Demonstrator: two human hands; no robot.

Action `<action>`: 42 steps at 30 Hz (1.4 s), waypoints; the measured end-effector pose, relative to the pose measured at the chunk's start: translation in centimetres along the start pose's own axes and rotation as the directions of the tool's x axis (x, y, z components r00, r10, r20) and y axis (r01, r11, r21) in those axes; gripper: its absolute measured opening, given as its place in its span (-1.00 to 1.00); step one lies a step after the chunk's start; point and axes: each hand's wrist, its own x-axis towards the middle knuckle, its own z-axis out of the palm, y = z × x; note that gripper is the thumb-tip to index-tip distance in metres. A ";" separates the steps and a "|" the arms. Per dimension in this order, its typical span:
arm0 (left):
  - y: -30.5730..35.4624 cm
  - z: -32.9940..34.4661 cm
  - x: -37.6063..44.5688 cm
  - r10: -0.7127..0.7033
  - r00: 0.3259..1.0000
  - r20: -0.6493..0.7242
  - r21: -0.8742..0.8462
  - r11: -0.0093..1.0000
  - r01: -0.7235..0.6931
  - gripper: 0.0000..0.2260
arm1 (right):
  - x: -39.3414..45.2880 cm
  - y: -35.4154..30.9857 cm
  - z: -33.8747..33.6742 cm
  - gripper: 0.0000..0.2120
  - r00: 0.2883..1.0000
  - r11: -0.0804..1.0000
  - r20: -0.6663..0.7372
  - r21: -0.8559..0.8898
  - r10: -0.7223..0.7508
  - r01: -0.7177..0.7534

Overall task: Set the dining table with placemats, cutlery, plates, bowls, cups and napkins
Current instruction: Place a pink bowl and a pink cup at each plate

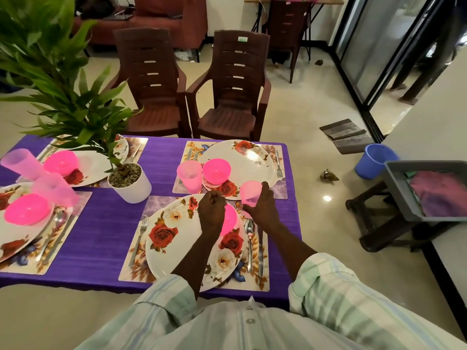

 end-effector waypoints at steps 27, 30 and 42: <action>-3.8 16.6 -9.4 -0.029 0.787 0.616 0.265 0.949 -0.172 -0.89 | -12.5 12.7 -9.0 -0.64 0.838 0.880 -0.308 0.000 0.451 -0.475; -5.0 20.1 -11.8 -0.076 0.758 0.647 0.343 0.918 -0.200 -0.88 | -14.2 16.0 -10.9 -0.68 0.822 0.864 -0.310 -0.002 0.478 -0.504; -9.4 32.7 -25.4 -0.123 0.587 0.800 0.512 0.648 -0.563 -0.76 | -20.1 32.1 -23.6 -0.77 0.777 0.759 -0.155 -0.165 0.610 -0.629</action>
